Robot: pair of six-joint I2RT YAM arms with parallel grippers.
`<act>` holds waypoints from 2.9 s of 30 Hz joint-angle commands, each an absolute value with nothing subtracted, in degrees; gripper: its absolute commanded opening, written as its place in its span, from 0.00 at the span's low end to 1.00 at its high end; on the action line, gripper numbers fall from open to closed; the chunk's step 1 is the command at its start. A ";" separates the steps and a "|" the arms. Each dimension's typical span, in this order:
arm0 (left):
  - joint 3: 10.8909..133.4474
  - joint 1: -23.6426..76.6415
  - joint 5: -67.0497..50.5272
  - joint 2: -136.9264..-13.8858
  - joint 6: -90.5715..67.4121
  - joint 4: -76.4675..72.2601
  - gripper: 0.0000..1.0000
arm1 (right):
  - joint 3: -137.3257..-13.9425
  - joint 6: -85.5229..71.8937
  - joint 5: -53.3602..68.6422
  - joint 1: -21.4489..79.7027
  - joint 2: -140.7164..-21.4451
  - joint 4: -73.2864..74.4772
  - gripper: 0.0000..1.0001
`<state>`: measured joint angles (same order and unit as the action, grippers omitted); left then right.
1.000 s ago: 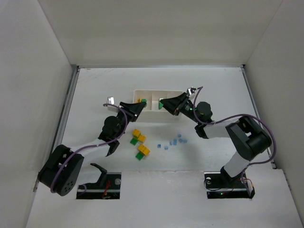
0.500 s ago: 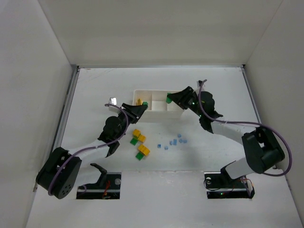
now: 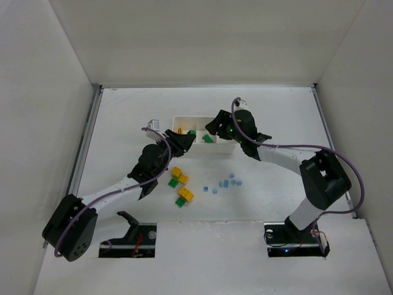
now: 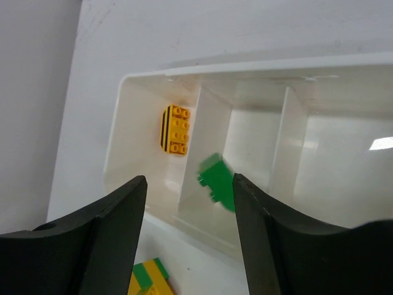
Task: Sort the legos into containers by color
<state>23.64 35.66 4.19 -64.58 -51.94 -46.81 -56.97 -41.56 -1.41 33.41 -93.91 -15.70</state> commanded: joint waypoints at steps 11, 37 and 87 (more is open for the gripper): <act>41.03 37.92 7.55 -77.95 -41.49 -34.38 0.14 | -44.58 -40.25 -6.41 33.09 -77.89 -21.09 0.40; 42.91 35.56 14.68 -72.71 -33.48 -21.45 0.50 | -40.86 -29.19 -4.49 49.51 -75.84 -19.86 0.31; 22.85 21.13 11.51 -47.11 -43.15 1.67 0.39 | -67.42 -15.03 -6.67 61.04 -104.70 -3.15 0.29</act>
<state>22.39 20.88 11.09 -49.04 -41.91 -0.12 -66.74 -14.79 -4.64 60.82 -110.04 -0.93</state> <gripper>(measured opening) 0.392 0.436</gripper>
